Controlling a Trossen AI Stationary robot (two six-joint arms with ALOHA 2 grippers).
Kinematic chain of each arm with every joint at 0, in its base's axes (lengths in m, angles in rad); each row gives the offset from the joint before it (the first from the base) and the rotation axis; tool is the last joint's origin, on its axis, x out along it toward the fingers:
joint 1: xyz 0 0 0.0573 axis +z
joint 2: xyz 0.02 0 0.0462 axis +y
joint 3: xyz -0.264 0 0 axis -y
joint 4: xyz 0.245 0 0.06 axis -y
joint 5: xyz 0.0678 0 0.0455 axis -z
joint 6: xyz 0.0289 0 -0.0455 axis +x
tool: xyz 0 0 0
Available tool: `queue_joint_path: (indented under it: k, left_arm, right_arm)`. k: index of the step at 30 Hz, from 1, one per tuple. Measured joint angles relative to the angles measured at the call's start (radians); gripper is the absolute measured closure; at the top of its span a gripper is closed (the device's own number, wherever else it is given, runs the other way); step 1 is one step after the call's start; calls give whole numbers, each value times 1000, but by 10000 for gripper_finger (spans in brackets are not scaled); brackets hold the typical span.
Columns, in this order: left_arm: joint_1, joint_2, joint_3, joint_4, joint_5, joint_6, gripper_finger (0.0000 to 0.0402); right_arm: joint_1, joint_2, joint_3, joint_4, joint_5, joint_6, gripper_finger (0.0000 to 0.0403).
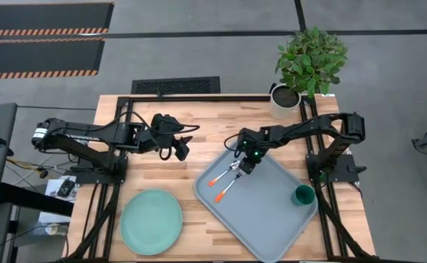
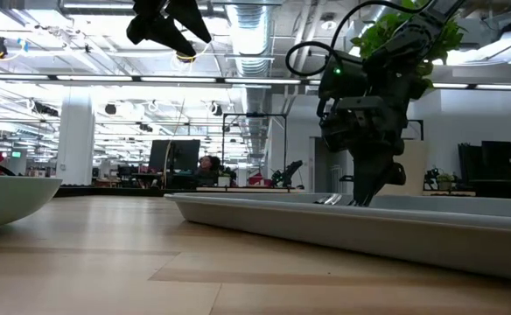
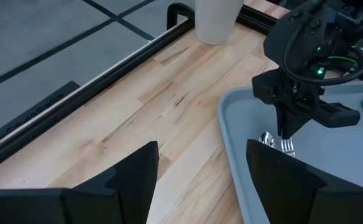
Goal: Pick and place plate/cup/fork/spoon on tray
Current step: Put the orange fork on the blue tray to the right of the orange spoon, then put the blue plate on the blue tray to the right of the orange fork
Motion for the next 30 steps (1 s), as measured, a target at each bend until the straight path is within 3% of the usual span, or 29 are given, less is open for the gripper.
queue_joint_path:
  k: [15,21,27,30]
  left_arm:
    - [0,0,0,-4,18,-5,170]
    - [0,0,0,-116,127,-37,170]
    - [-31,0,-9,-300,320,-70,170]
    - [-74,0,-54,-352,348,-105,170]
  right_arm:
    - [0,0,0,-1,4,8,246]
    - [-9,-58,0,-22,1,9,224]
    - [-35,-206,1,-77,-2,20,227]
    - [-39,-284,1,-90,15,42,230]
